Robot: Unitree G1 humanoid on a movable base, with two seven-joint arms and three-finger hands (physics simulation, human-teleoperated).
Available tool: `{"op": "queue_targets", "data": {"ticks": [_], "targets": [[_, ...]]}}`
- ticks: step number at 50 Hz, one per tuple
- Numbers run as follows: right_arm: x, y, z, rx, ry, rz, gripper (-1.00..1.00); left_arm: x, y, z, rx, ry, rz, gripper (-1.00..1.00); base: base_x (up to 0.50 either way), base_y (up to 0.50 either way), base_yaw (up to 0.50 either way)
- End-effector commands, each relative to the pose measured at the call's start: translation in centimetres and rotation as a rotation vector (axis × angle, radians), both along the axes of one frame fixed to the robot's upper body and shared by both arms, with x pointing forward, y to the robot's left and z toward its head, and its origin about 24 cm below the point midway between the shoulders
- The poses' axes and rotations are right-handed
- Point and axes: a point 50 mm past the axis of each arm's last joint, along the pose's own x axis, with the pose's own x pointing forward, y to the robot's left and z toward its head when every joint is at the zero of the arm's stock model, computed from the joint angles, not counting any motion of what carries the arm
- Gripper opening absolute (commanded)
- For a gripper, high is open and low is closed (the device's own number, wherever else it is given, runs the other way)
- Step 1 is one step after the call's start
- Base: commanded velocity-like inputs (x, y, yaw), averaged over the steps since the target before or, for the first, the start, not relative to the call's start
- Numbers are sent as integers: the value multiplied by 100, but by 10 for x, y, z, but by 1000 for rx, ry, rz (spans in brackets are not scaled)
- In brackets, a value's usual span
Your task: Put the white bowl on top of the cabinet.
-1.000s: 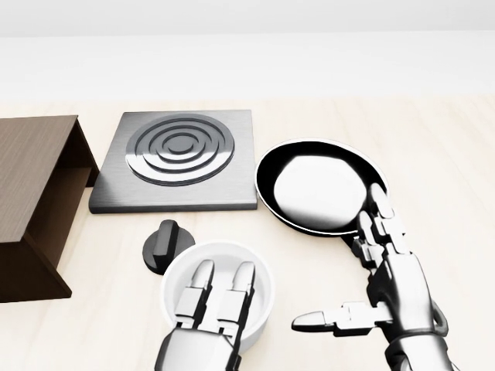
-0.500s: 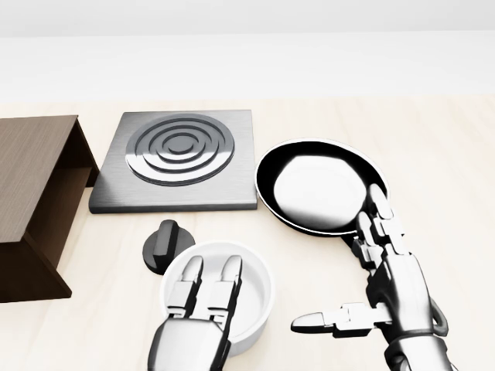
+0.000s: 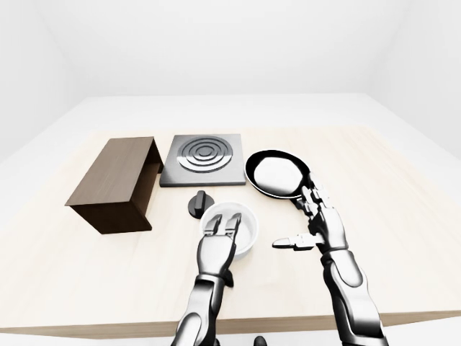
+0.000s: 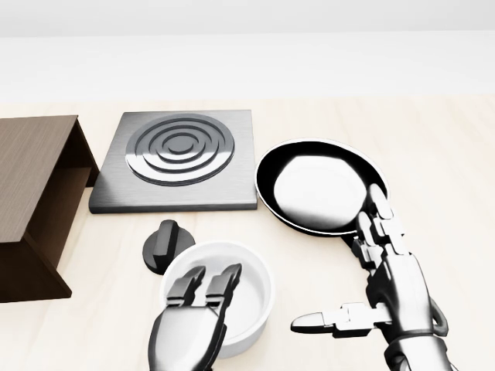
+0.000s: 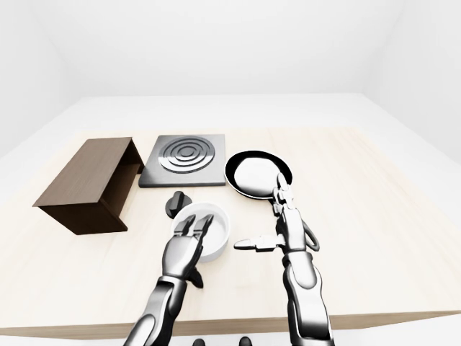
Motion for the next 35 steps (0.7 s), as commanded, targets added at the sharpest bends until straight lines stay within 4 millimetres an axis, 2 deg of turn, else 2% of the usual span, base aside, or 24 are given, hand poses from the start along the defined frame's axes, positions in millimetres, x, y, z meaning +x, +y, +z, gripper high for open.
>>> {"op": "queue_targets", "data": {"ticks": [1,35], "targets": [[0,1,-1,-1,4,1,100,-1,4,-7,43,16,9,-100,0,0,0],[-2,0,0,2,-2,2,100,2,4,-3,57,-3,4,-100,0,0,0]]}}
